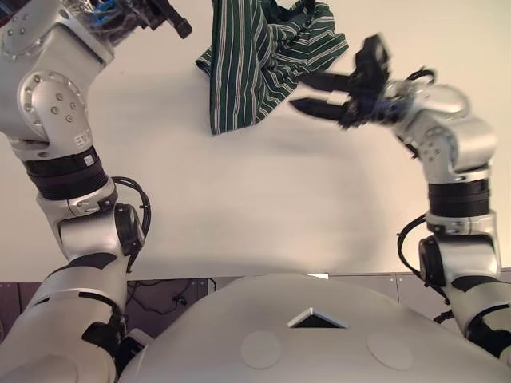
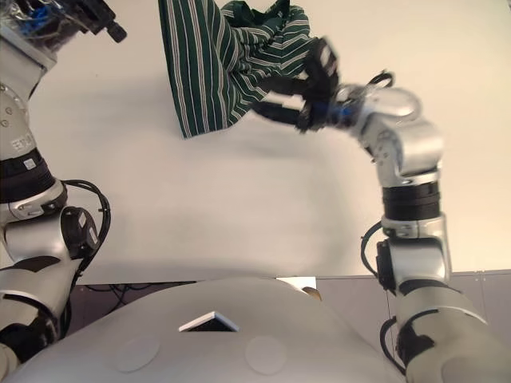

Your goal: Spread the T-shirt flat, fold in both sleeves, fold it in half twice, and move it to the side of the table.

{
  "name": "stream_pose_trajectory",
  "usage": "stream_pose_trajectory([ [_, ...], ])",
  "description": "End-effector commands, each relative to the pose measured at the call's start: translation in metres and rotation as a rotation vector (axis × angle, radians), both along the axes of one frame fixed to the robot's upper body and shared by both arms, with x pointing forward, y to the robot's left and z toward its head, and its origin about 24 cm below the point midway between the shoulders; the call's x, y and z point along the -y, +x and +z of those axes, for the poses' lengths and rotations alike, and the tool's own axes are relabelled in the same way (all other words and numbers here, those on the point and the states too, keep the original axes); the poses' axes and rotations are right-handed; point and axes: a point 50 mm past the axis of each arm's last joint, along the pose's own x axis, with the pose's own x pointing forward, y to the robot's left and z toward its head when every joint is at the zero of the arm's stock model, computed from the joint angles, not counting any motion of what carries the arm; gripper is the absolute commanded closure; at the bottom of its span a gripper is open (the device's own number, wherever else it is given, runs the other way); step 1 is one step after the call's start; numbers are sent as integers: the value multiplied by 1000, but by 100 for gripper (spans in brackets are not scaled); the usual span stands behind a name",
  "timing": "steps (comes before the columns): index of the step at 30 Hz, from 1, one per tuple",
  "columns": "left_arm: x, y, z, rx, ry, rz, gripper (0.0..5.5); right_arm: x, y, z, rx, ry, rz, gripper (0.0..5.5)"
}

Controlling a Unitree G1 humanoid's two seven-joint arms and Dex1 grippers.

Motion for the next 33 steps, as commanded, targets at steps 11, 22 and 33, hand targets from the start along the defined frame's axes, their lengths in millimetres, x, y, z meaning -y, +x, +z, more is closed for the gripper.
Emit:
stream_pose_trajectory([
  [11, -47, 3, -59, -32, 320, 222, 550, -98, 1, -39, -115, -139, 54, 272],
  [22, -32, 12, -61, -21, 241, 212, 550, -111, 26, -46, -57, -216, -84, 272],
  [33, -21, 17, -63, -24, 219, 187, 550, -125, 36, -56, -24, -324, -88, 272],
])
